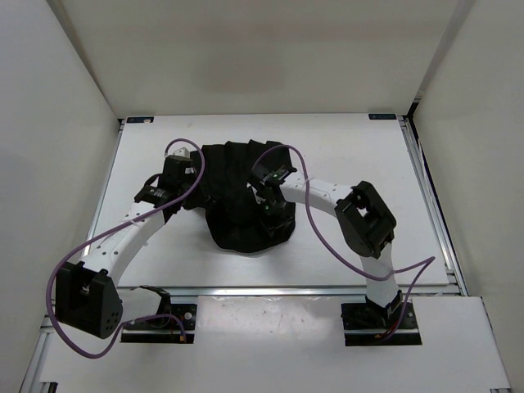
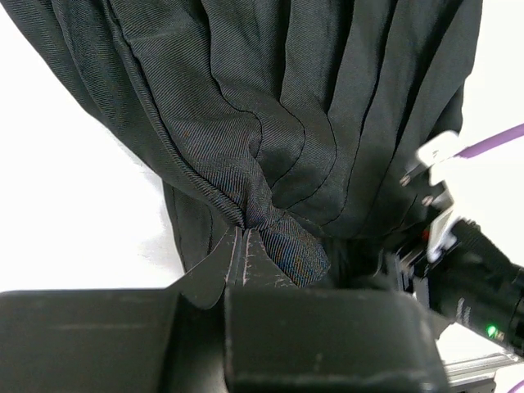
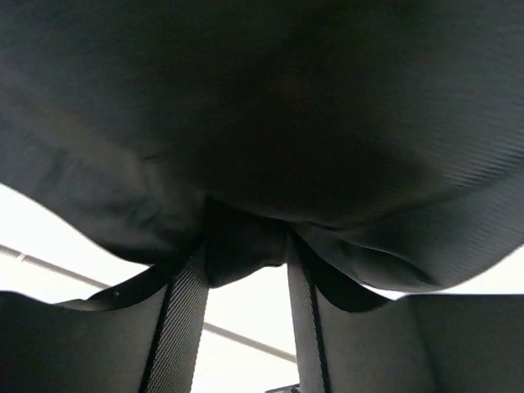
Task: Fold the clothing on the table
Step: Flatten the skirt out
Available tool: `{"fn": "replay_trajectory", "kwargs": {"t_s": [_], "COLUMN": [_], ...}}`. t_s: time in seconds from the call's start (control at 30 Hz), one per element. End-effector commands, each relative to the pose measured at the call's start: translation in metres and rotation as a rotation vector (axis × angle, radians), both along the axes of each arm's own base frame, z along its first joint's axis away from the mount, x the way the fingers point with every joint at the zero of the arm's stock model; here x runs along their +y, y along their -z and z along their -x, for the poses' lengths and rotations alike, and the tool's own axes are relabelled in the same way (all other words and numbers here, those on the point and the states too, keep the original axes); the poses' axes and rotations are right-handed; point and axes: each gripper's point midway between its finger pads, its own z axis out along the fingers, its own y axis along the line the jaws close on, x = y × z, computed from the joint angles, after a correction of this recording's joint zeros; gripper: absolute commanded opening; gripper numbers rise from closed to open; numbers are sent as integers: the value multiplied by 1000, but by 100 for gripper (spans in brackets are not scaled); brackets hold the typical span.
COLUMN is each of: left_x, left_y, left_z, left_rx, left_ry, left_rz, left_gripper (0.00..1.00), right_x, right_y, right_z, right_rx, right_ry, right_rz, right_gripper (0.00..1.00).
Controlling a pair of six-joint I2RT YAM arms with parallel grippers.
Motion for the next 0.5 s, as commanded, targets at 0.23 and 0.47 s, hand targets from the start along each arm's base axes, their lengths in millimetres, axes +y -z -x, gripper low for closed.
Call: {"fn": "replay_trajectory", "kwargs": {"t_s": [0.23,0.47], "left_x": [0,6], "left_y": [-8,6], "left_z": [0,11], "left_rx": [-38,-16], "left_ry": [-4,-12], "left_rz": [20,-6], "left_gripper": [0,0], "right_x": [-48,-116], "right_y": [-38,-59], "right_z": [-47,-22], "right_rx": [-191,-106], "right_ry": [105,351], "right_rz": [135,18], "right_gripper": [0,1]}}
